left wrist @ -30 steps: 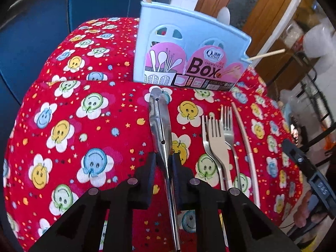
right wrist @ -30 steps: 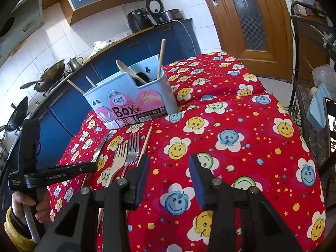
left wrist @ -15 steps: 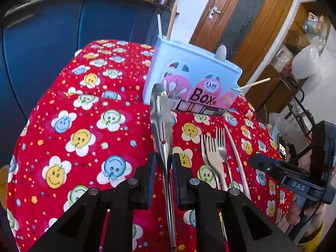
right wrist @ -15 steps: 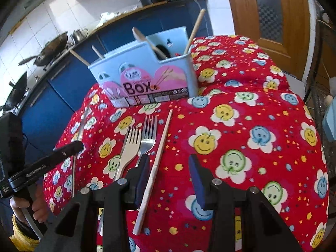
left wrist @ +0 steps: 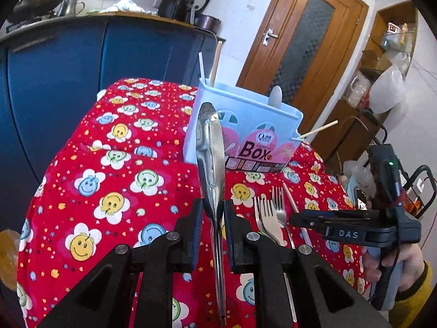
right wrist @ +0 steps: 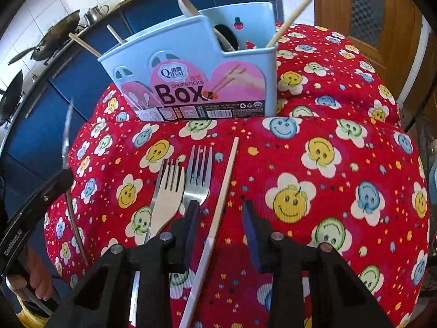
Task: Organize utensils
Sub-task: 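Close the left tool on the metal tongs while the right tool grasps a wooden chopstick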
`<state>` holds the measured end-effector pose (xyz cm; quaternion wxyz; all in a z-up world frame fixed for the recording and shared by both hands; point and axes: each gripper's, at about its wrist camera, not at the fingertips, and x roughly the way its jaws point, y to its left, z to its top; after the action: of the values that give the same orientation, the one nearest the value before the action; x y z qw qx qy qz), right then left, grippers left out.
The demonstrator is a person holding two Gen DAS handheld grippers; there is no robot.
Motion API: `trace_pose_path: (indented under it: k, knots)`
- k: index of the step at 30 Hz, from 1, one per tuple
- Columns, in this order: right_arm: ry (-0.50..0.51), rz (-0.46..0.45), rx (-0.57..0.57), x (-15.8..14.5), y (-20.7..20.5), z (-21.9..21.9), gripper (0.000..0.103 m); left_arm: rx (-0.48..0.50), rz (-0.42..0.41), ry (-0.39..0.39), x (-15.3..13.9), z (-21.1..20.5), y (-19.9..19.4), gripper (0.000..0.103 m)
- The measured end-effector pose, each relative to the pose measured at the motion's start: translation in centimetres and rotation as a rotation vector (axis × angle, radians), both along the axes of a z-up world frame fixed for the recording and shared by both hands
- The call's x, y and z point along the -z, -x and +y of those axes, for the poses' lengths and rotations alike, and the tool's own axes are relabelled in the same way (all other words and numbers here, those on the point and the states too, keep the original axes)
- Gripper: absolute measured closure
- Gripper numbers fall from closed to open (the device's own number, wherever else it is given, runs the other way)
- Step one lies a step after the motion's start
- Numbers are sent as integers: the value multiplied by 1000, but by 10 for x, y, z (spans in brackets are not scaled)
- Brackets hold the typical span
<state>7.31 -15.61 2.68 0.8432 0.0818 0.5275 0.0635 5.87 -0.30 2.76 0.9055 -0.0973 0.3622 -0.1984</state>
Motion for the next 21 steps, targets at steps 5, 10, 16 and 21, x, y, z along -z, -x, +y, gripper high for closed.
trace_pose_path:
  k: [5,10,16,21]
  knots:
    - [17,5,11,1,-5,-3,92,-7,-30,9,-5,2,2,88]
    - [-80,-24,37,0,2,-16,96,-4,-77,17,-13,1,7,88]
    - [-143,-140,68,-16,24,-24,97,1,-144,14,-25,-2,15,88]
    - [-158,-245,89,-33,37,-30,97,4,-183,18,-33,-6,18,88]
